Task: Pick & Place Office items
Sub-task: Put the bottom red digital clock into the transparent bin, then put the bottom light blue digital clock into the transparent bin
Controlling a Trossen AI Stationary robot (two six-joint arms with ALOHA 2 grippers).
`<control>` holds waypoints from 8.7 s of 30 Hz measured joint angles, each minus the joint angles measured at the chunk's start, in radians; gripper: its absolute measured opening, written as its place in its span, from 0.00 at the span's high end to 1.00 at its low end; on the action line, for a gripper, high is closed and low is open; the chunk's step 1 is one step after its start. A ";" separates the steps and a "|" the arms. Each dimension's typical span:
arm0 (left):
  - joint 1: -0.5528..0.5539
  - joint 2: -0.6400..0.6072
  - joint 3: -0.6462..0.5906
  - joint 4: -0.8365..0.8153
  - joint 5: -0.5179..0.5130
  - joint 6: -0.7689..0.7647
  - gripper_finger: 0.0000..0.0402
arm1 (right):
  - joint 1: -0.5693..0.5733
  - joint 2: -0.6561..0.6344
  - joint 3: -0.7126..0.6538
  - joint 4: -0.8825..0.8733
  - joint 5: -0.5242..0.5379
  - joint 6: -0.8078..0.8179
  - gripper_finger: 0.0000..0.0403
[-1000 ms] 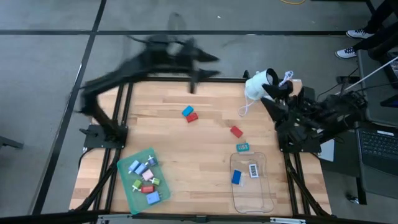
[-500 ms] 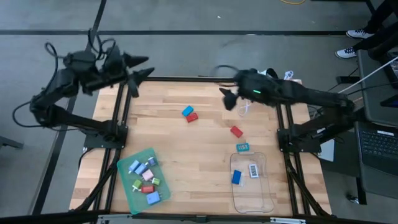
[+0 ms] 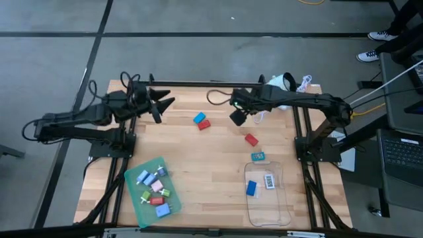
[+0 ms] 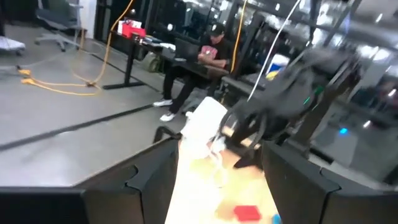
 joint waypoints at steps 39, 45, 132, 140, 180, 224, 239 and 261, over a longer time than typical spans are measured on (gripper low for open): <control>0.030 -0.009 -0.071 0.141 0.086 -0.173 0.44 | -0.063 -0.081 -0.587 0.580 -0.520 0.000 0.24; 0.030 -0.008 -0.071 0.140 0.086 -0.170 0.44 | -0.073 -0.163 -0.586 0.580 -0.517 0.036 0.24; 0.030 0.079 -0.071 0.196 0.244 -0.117 0.44 | 0.028 -0.094 -0.296 0.644 -0.576 0.056 0.61; 0.030 0.079 -0.071 0.193 0.245 -0.117 0.44 | 0.119 -0.131 -0.103 0.532 -0.696 0.031 0.61; 0.063 0.078 -0.072 0.154 0.271 -0.128 0.44 | 1.012 -0.183 -0.488 0.506 -0.268 1.404 0.43; 0.063 0.078 -0.071 0.155 0.322 -0.100 0.44 | 0.038 -0.415 -0.379 0.942 -0.338 0.144 0.45; 0.063 0.078 -0.071 0.147 0.292 -0.110 0.44 | -0.062 -0.256 -0.438 -0.049 -0.410 -0.137 0.49; 0.063 0.078 -0.071 0.105 0.268 -0.121 0.44 | 0.004 -0.327 -0.779 0.132 -0.591 0.141 0.99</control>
